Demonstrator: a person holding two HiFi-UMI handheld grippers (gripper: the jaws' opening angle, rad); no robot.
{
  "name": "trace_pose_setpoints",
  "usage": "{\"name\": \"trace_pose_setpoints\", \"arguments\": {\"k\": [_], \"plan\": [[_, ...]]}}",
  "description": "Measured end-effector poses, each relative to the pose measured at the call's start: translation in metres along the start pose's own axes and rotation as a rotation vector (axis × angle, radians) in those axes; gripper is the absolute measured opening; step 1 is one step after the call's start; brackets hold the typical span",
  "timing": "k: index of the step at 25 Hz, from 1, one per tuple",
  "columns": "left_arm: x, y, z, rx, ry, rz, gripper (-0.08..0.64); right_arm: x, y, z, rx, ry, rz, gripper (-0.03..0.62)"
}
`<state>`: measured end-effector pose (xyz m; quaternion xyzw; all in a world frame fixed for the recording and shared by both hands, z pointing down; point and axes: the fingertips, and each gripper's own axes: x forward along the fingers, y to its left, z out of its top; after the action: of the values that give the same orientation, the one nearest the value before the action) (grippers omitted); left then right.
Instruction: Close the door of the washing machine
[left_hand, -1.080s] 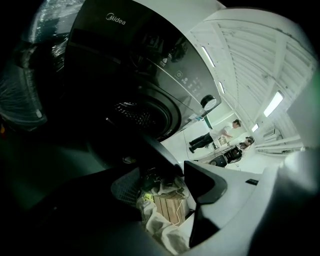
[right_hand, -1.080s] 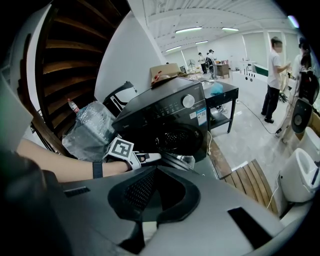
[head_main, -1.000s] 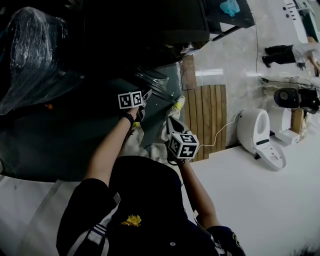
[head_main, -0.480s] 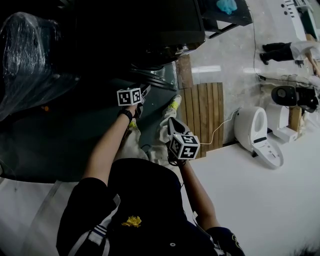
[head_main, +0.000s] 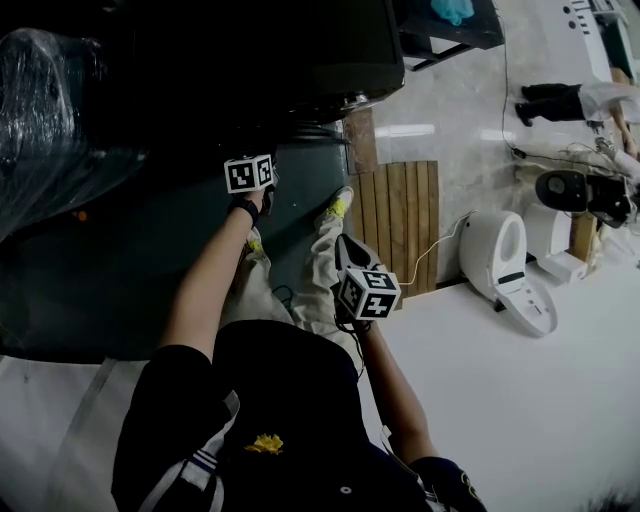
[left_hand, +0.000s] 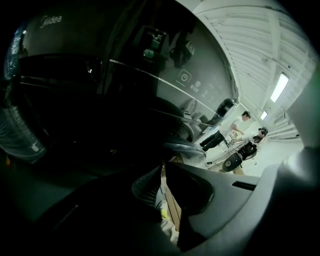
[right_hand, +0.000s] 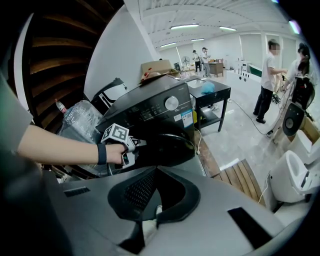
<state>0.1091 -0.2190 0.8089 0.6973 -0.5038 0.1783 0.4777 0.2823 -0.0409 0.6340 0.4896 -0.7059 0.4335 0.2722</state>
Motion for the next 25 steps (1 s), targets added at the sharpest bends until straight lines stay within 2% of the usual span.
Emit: {"name": "trace_pose_setpoints", "arguments": {"k": [3, 5, 7, 9, 11, 12, 19, 23, 25], "plan": [[0.021, 0.008, 0.017, -0.049, 0.075, 0.01, 0.027, -0.002, -0.009, 0.007, -0.004, 0.01, -0.013, 0.026], [0.03, 0.013, 0.017, -0.128, 0.168, 0.065, 0.023, -0.004, -0.013, 0.016, -0.006, 0.007, -0.021, 0.025], [0.032, 0.015, 0.017, -0.172, 0.18, 0.117, 0.023, -0.005, -0.019, 0.023, 0.001, -0.008, -0.031, 0.025], [0.03, 0.012, 0.019, -0.103, 0.143, 0.131, 0.023, -0.006, -0.023, 0.028, 0.008, -0.023, -0.036, 0.025], [0.022, -0.001, 0.019, -0.012, 0.105, 0.096, 0.023, -0.007, -0.023, 0.031, -0.004, -0.03, -0.034, 0.025], [0.016, -0.01, 0.018, 0.009, 0.094, 0.067, 0.023, -0.007, -0.022, 0.033, -0.012, -0.033, -0.032, 0.025], [-0.063, -0.06, -0.006, 0.061, 0.049, -0.083, 0.023, -0.007, 0.027, 0.054, -0.076, -0.1, 0.014, 0.025], [-0.121, -0.07, -0.011, 0.112, -0.006, -0.105, 0.023, -0.005, 0.064, 0.064, -0.114, -0.136, 0.022, 0.025], [-0.148, -0.068, -0.012, 0.107, -0.044, -0.094, 0.023, -0.001, 0.08, 0.065, -0.126, -0.15, 0.011, 0.025]]}}
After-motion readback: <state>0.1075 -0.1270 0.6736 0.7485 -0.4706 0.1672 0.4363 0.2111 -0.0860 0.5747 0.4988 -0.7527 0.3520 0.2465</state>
